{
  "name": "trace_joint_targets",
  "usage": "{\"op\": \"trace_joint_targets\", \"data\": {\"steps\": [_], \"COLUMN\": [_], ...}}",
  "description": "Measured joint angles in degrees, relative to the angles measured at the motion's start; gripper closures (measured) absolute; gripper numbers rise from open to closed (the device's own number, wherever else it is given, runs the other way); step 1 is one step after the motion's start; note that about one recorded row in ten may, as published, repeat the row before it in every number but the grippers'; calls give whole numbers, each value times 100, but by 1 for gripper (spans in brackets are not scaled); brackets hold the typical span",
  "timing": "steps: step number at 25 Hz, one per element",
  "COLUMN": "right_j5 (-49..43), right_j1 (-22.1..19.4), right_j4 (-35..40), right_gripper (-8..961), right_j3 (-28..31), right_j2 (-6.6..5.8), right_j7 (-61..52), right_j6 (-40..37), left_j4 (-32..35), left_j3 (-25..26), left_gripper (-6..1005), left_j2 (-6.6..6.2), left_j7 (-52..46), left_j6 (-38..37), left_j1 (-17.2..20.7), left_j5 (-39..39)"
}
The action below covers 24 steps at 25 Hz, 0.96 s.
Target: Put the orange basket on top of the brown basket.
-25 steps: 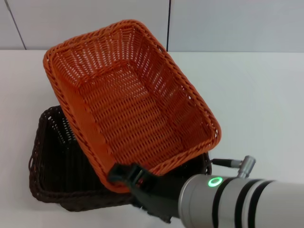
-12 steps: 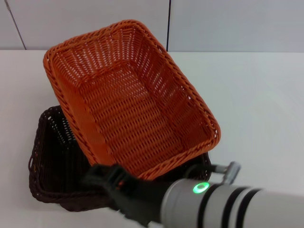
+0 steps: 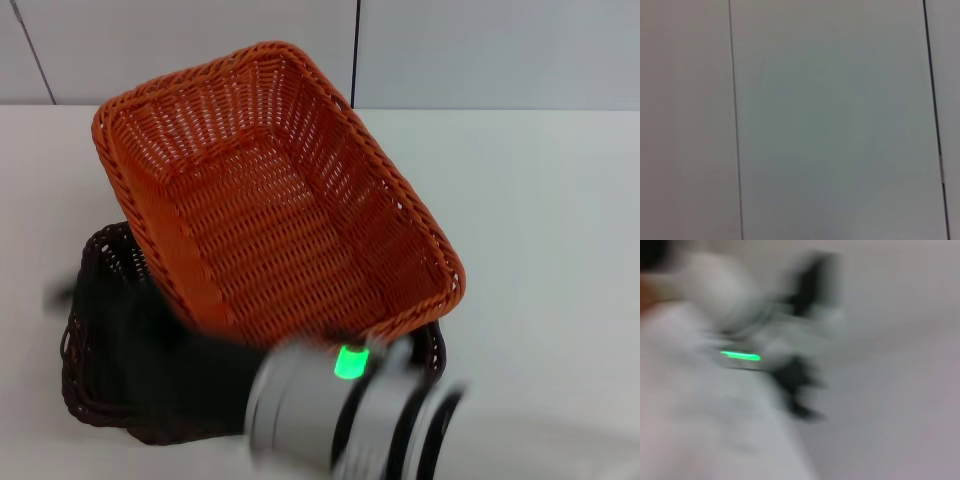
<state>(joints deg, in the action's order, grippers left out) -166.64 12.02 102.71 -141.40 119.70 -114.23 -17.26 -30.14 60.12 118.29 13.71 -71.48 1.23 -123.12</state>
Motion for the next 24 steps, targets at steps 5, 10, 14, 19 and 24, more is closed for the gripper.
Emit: {"op": "trace_joint_targets", "data": {"steps": [5, 10, 14, 19, 24], "right_j5": [348, 1746, 2298, 2977, 3350], "right_j1": [-189, -876, -1335, -1474, -1369], "right_j4": [-500, -1104, -1943, -3044, -3858], "right_gripper": [277, 277, 277, 277, 277], "right_j3": [1006, 1920, 2062, 2043, 2090], "right_j2": [-36, -66, -69, -67, -76], "right_j7": [-1680, -2635, -3027, -3826, -4535], "right_j6": [1801, 3922, 5546, 7020, 7665], "left_j4": [-23, 89, 189, 358, 540], "left_j3": [73, 111, 157, 211, 218], "left_gripper": [273, 273, 272, 271, 271], "left_j2": [-4, -10, -16, -18, -18], "left_j7": [-98, -554, -675, -787, -1053], "left_j6": [-111, -355, -438, -416, -439], "left_j1": [84, 121, 122, 55, 3], "left_j5": [5, 14, 17, 16, 16]}}
